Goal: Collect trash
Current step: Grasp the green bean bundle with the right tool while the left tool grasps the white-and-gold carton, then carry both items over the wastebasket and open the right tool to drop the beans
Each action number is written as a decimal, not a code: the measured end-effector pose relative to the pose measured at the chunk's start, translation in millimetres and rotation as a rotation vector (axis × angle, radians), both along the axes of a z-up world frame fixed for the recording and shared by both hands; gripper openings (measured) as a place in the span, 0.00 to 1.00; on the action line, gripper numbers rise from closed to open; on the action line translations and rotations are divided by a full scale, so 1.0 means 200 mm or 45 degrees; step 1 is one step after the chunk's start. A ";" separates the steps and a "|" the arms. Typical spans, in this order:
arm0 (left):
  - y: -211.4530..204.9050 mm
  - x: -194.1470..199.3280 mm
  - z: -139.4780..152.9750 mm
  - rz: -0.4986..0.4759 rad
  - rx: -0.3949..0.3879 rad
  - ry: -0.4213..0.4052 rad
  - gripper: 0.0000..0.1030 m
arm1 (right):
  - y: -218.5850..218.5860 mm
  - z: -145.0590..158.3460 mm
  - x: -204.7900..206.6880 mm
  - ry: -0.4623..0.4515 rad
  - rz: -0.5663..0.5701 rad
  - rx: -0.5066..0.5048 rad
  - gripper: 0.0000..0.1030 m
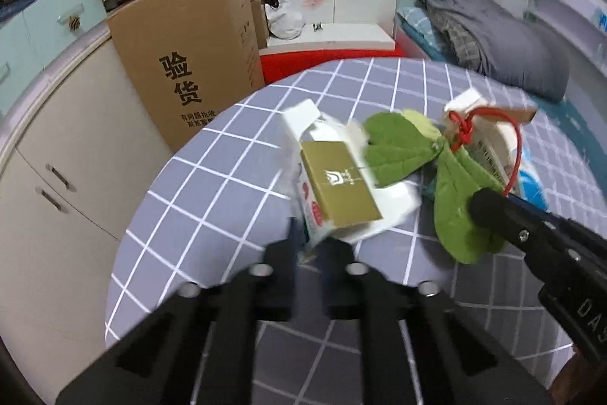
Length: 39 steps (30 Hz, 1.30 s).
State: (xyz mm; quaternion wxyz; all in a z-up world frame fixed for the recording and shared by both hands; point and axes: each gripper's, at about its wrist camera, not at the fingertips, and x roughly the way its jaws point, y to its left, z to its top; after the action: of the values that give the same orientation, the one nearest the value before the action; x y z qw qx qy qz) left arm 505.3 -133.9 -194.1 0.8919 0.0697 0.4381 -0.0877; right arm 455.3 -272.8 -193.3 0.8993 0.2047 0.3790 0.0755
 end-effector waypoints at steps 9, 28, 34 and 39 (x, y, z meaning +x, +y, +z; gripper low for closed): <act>0.29 -0.20 0.22 0.074 -0.138 -0.096 0.02 | 0.13 0.21 -0.15 -0.109 0.056 -0.005 0.10; 1.32 -0.66 0.35 0.406 -0.323 -0.133 0.02 | 1.09 0.52 -0.40 -0.211 0.433 -0.059 0.10; 1.71 -0.76 0.22 0.572 -0.336 -0.078 0.02 | 1.49 0.40 -0.40 -0.130 0.598 -0.081 0.10; 1.98 -0.81 0.05 0.694 -0.327 0.002 0.02 | 1.79 0.26 -0.37 -0.040 0.712 -0.104 0.10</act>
State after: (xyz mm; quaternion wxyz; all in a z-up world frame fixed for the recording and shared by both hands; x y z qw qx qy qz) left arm 343.3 262.2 -183.4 0.8837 -0.1638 0.4268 0.1001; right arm 380.4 85.1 -141.8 0.8569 0.0547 0.4095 0.3083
